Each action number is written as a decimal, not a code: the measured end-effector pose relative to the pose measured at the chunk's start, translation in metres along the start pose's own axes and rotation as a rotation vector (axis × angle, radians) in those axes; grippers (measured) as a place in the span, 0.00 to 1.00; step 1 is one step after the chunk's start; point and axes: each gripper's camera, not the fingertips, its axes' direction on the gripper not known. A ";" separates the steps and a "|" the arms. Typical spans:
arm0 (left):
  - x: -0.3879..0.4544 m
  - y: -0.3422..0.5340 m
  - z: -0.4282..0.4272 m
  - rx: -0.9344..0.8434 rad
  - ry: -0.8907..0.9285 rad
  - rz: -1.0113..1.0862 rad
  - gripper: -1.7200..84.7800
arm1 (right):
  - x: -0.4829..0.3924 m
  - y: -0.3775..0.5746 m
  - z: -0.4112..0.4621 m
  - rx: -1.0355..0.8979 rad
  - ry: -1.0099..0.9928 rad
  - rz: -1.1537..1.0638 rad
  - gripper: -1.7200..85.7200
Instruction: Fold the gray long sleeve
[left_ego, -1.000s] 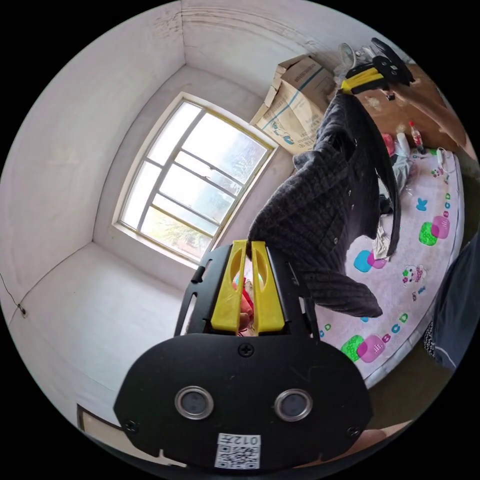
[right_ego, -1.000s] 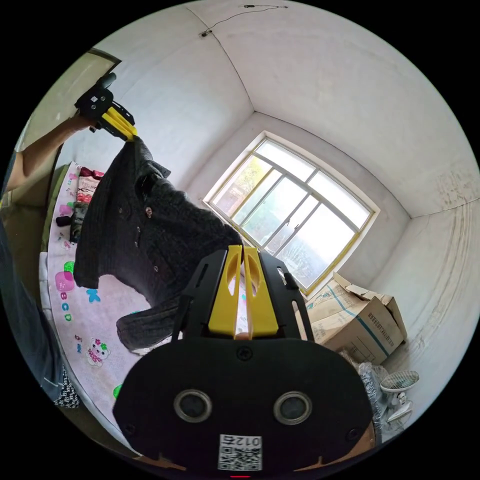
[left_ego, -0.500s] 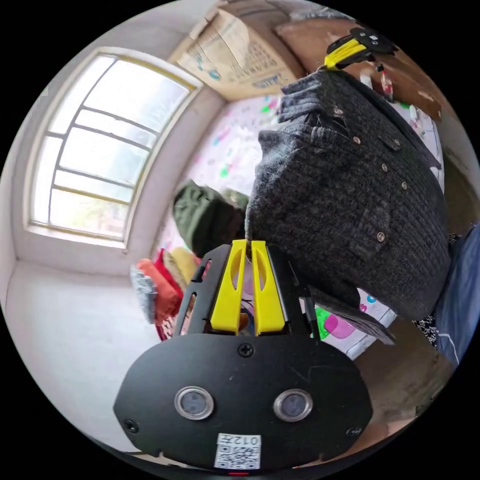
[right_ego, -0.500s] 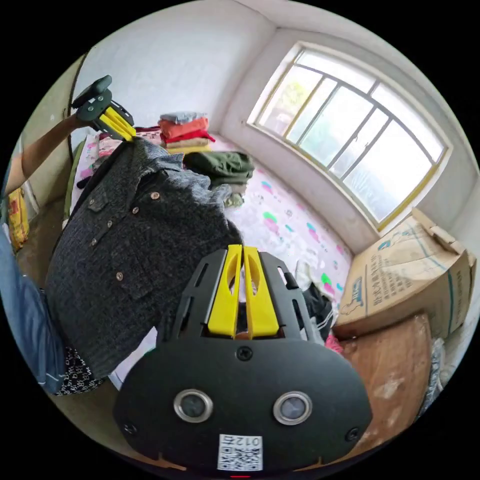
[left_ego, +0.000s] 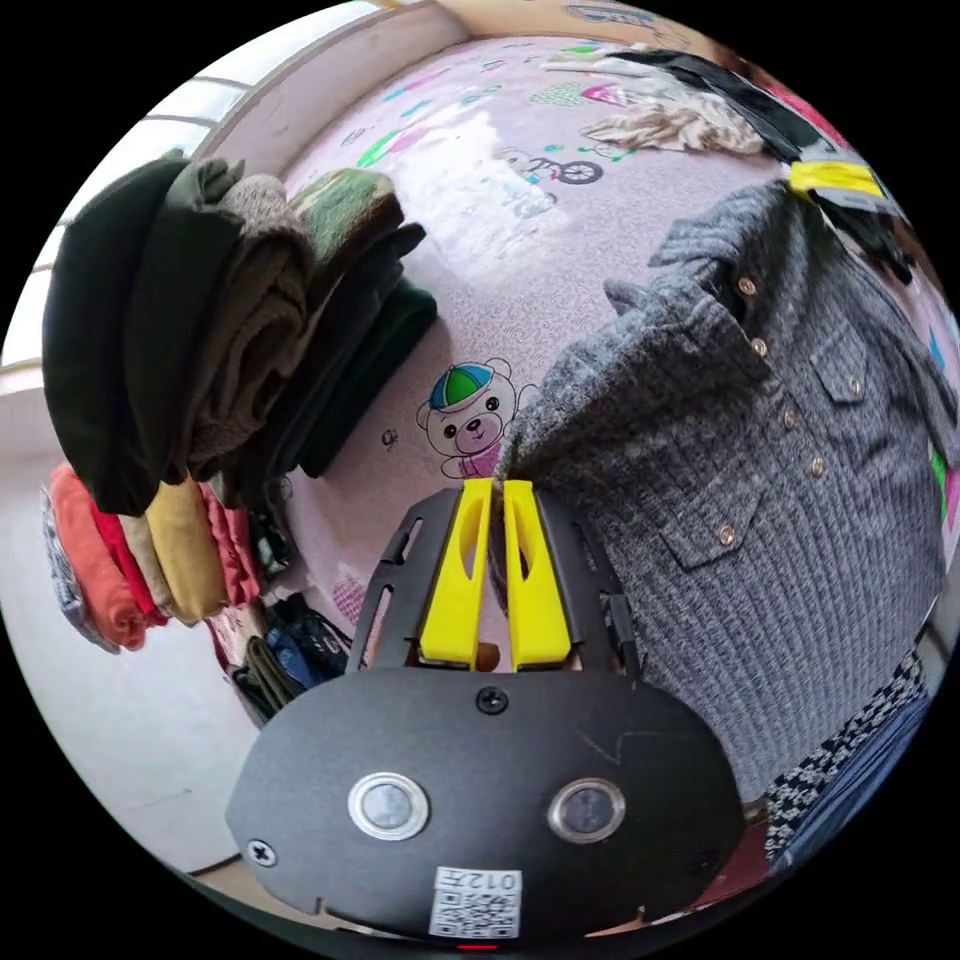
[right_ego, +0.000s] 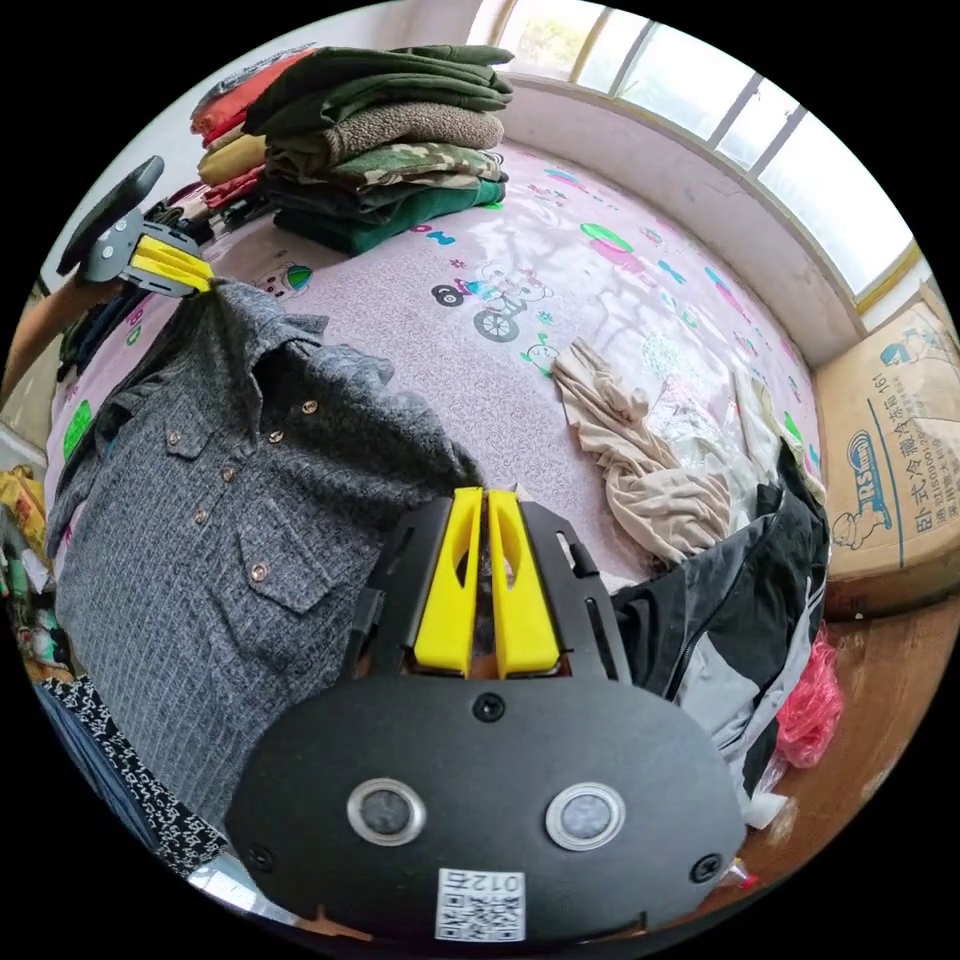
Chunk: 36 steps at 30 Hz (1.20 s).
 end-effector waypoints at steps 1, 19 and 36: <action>-0.014 0.003 0.012 -0.012 0.077 -0.036 0.07 | 0.005 -0.002 0.010 -0.042 0.007 0.023 0.07; 0.040 0.348 0.003 0.075 0.682 -0.195 0.07 | -0.135 0.372 -0.059 -0.148 -0.300 0.266 0.14; 0.111 0.440 0.086 -0.088 0.680 -0.287 0.02 | -0.181 0.515 0.004 -0.216 -0.399 0.348 0.16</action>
